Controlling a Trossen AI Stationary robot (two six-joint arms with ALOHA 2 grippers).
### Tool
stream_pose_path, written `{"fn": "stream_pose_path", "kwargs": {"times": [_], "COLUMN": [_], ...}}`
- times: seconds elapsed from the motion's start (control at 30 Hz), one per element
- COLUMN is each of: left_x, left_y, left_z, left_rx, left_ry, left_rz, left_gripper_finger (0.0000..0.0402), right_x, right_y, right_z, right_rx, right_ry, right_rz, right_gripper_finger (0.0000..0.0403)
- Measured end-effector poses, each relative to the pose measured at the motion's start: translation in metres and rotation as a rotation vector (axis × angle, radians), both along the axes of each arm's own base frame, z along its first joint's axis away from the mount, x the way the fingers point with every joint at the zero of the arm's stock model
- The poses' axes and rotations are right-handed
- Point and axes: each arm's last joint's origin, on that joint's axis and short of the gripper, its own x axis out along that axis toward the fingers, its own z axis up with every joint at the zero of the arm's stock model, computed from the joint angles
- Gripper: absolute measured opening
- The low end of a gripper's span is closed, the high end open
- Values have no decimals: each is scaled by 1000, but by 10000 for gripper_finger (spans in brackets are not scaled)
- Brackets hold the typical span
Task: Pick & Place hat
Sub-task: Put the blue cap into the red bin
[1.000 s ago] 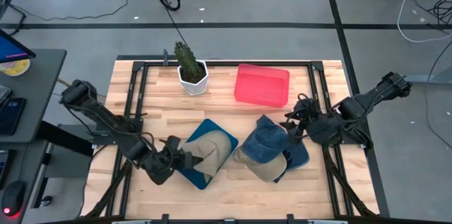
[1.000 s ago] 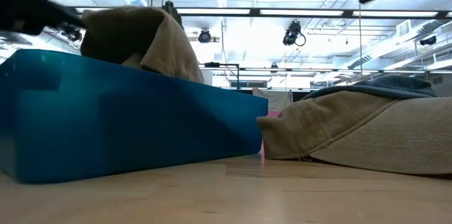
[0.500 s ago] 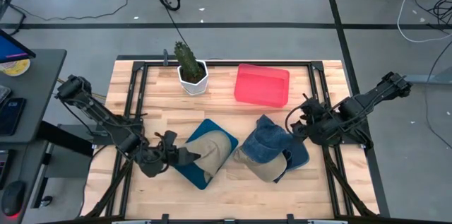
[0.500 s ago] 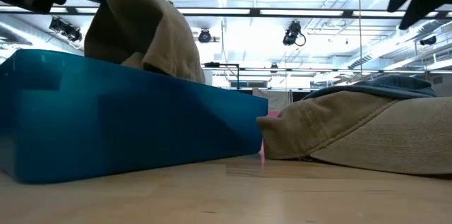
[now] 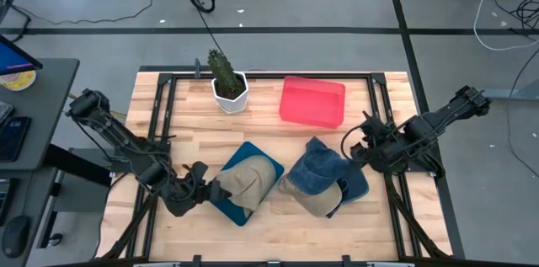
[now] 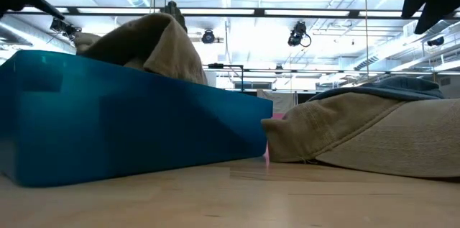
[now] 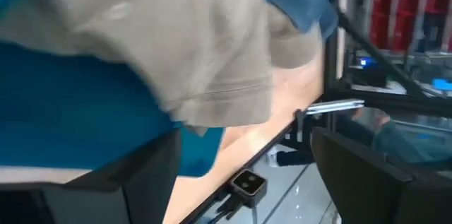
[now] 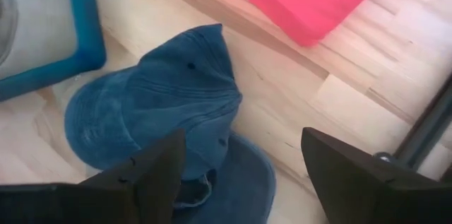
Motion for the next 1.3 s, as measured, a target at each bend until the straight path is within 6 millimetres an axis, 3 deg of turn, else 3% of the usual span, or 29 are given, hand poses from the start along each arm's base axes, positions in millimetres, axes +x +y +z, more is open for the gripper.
{"fn": "stream_pose_path", "kwargs": {"times": [0.23,0.37,0.57,0.8,1.07,1.3], "left_x": [-1,1,-2,0,11,17], "left_y": [-5,-8,-3,6,17,22], "left_z": [8,28,68,100,107,110], "left_rx": [-50,-19,123,271,354,391], "left_ry": [-21,-38,-20,-85,-122,-134], "left_rz": [-7,-24,-12,33,76,73], "left_gripper_finger": [262,231,187,170,170,170], "right_x": [-9,-16,-20,-21,-8,-2], "right_y": [-4,-7,-8,-12,-9,-12], "right_z": [-13,-36,-69,-107,-143,-152], "right_rx": [27,120,328,475,638,619], "right_ry": [64,85,-66,-181,-416,-601], "right_rz": [-61,-120,-204,-290,-324,-379], "right_gripper_finger": [284,284,284,307,343,331]}}
